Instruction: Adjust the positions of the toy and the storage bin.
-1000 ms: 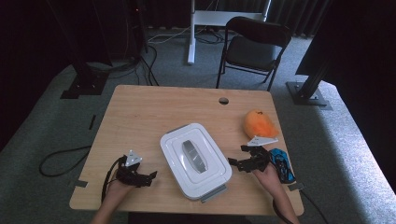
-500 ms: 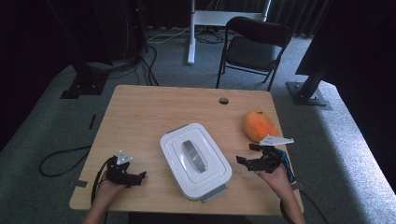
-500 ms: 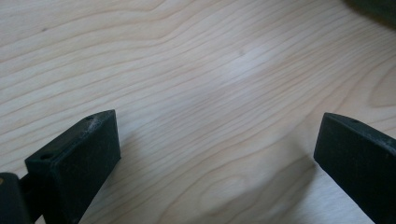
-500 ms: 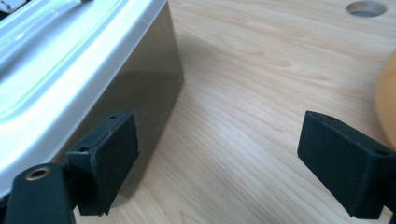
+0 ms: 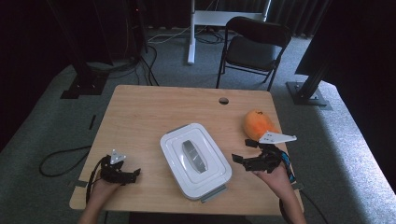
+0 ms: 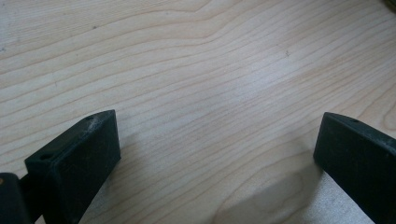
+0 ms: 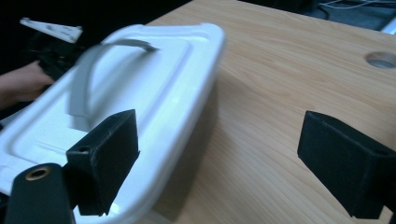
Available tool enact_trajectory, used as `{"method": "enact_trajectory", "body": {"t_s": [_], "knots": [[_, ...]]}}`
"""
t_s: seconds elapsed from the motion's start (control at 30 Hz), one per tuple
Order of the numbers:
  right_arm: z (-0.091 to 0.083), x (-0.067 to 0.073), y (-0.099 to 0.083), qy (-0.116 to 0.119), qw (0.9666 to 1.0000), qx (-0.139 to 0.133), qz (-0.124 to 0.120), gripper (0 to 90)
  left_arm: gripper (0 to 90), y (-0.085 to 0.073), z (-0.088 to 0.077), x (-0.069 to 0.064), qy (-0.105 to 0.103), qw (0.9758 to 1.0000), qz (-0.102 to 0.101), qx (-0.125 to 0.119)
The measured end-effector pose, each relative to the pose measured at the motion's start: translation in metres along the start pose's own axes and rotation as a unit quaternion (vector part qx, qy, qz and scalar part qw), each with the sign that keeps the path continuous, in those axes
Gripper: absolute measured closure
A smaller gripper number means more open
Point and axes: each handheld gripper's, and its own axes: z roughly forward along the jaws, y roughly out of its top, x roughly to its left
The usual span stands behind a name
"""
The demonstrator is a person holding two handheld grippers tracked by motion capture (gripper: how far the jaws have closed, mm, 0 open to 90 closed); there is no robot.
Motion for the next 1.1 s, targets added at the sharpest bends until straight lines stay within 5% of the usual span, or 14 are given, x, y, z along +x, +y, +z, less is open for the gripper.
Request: {"method": "enact_trajectory", "body": {"t_s": [0.73,1.1], "knots": [[0.055,0.077,0.037,0.032,0.9973,0.034,-0.056,11.9,0.9,0.000,0.000,0.003,0.009,0.9999,-0.010,0.000],[0.081,0.088,0.037,0.013,0.9959,0.073,-0.051,15.0,1.0,0.000,0.000,0.003,0.010,0.9999,-0.012,0.000]]}}
